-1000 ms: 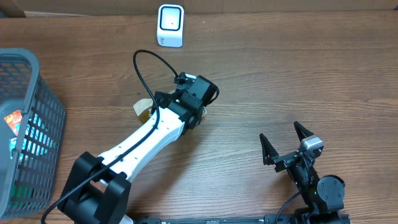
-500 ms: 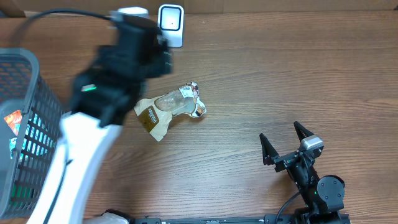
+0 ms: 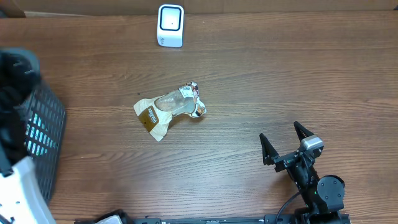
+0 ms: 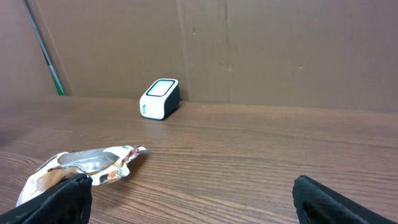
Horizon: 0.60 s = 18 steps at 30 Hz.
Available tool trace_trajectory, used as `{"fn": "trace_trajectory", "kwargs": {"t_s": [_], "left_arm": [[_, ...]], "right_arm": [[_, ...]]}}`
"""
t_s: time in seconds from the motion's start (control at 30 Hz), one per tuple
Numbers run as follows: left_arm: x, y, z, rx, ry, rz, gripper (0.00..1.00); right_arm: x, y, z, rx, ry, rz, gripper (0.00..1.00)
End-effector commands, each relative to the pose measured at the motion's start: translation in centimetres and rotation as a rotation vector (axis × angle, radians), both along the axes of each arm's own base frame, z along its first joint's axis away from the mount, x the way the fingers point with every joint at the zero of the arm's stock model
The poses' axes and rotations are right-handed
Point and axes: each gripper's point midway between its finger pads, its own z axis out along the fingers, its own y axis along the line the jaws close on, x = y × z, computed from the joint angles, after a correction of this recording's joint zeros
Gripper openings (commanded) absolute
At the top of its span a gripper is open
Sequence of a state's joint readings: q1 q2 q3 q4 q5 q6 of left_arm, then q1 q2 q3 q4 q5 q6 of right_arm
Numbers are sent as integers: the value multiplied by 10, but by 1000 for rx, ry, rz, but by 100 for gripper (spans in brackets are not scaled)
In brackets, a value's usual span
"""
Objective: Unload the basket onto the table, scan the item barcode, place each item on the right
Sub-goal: 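Lift the bag toward the scanner and drop it on the table, then reach into the basket and grasp the green-capped jar with the left gripper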
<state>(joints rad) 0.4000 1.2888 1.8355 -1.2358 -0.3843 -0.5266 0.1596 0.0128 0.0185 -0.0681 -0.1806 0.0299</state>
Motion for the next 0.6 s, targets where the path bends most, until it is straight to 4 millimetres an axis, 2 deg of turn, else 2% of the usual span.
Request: {"fn": "trace_trajectory", "kwargs": {"t_s": [0.0,0.1,0.23,0.57], "left_arm": [[-20,38,-16,-88,10,135,100],[-37,60,-39,-194,41,200,100],[-57,79,-71,-317,93,279,100],[-104,92,-159,-474,346,421,100]], "right_arm": [[-1,2,-1,1,-6,9,100],[-1,2,-1,1,-5,9,100],[-1,2,-1,1,-5,9,100],[-1,2,-1,1,-6,9,100]]}}
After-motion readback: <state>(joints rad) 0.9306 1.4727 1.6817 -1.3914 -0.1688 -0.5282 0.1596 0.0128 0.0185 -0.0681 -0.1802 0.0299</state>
